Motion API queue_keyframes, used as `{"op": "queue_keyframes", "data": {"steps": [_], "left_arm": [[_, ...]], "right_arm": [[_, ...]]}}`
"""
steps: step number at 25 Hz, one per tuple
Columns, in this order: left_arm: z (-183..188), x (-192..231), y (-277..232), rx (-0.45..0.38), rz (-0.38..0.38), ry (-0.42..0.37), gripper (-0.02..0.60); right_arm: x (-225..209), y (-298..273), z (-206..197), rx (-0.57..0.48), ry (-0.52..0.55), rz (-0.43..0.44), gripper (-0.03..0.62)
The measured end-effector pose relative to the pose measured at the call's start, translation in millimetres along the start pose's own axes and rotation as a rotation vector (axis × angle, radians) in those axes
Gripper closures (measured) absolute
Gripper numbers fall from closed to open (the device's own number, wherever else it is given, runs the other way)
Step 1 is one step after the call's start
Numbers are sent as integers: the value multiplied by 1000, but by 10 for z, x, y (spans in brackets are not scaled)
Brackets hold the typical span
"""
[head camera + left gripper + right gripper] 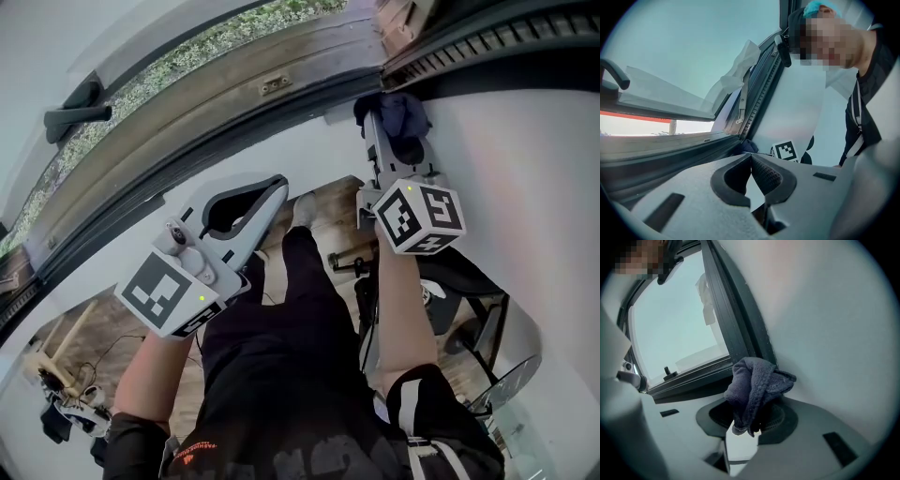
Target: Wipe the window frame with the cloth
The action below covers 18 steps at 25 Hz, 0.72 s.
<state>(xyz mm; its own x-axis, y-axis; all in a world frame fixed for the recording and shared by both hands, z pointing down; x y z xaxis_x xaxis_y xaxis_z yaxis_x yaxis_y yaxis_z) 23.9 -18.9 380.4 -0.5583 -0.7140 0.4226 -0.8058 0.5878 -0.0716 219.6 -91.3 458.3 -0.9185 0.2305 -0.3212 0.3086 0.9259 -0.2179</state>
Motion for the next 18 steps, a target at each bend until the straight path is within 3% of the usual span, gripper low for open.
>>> {"op": "queue_keyframes", "data": {"steps": [18], "left_arm": [[33,-4,245,-27,11,9,561]], "right_arm": [[420,19,-38,25,30,64,480]]}}
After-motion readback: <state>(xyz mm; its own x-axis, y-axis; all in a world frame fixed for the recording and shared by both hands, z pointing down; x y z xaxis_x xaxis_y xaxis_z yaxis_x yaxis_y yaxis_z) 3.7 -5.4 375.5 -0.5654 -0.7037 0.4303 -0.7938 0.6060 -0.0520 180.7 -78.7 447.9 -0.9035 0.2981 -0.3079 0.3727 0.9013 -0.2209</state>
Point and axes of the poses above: the fingertips, and each gripper's own axes: y backward along the fingers, x to its left, z out of its top, the point moved 5 cm from there along y, backward along the fingers, and after that the axes turned 10 degrees about -x, right-handed, at the moved point
